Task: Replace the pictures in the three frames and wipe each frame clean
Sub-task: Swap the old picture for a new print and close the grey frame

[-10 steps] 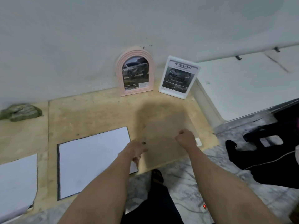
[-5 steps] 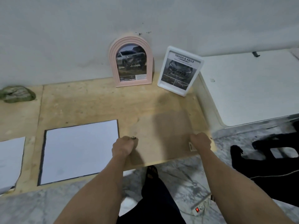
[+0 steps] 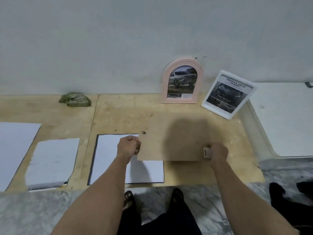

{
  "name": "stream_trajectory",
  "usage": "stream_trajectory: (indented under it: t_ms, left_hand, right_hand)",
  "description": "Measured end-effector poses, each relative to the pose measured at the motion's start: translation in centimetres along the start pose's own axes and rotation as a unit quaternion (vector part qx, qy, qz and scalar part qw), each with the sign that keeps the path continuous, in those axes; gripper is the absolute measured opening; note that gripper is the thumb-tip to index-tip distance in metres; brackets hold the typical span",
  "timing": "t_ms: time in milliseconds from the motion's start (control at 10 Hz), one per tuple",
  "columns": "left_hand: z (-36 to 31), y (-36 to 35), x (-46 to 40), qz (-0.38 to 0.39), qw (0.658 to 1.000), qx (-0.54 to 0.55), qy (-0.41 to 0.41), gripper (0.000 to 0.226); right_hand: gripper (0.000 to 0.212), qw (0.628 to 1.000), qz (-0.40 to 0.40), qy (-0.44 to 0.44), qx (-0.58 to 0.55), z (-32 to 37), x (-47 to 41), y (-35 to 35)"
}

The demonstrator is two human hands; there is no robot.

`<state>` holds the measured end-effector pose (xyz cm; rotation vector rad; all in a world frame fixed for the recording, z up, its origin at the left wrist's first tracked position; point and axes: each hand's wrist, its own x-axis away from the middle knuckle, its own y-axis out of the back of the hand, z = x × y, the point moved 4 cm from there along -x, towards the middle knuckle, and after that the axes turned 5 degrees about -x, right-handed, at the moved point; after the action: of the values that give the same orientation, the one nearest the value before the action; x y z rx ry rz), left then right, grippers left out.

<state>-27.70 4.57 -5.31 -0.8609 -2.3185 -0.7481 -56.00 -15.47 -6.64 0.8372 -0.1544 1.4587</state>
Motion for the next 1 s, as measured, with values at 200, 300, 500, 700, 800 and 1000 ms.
stream_trajectory:
  t_ms: [200, 300, 500, 700, 800, 1000]
  left_hand:
    - [6.0, 12.6, -1.1, -0.086, 0.996, 0.003, 0.033, 0.008]
    - [8.3, 15.8, -2.0, -0.120, 0.992, -0.027, 0.041, 0.014]
    - [10.2, 17.1, -2.3, -0.105, 0.993, -0.035, 0.035, 0.027]
    - [11.2, 17.1, -2.7, -0.071, 0.994, -0.086, 0.018, 0.023]
    - [11.1, 17.3, -2.9, -0.073, 0.991, -0.107, 0.012, 0.017]
    - [11.7, 17.0, -2.8, -0.061, 0.990, -0.123, 0.015, 0.014]
  right_hand:
    - [0.021, 0.998, 0.035, -0.052, 0.015, -2.8, 6.9, -10.2]
    - [0.021, 0.997, 0.043, -0.036, 0.055, -4.6, 10.3, -12.7]
    - [0.016, 0.994, 0.000, -0.003, 0.113, -7.7, 12.8, -13.2]
    - [0.017, 0.984, -0.015, 0.034, 0.174, -7.7, 12.8, -12.5]
    - [0.015, 0.981, -0.017, 0.053, 0.184, -7.4, 12.8, -12.5]
    - [0.018, 0.977, -0.012, 0.071, 0.201, -7.4, 13.2, -12.0]
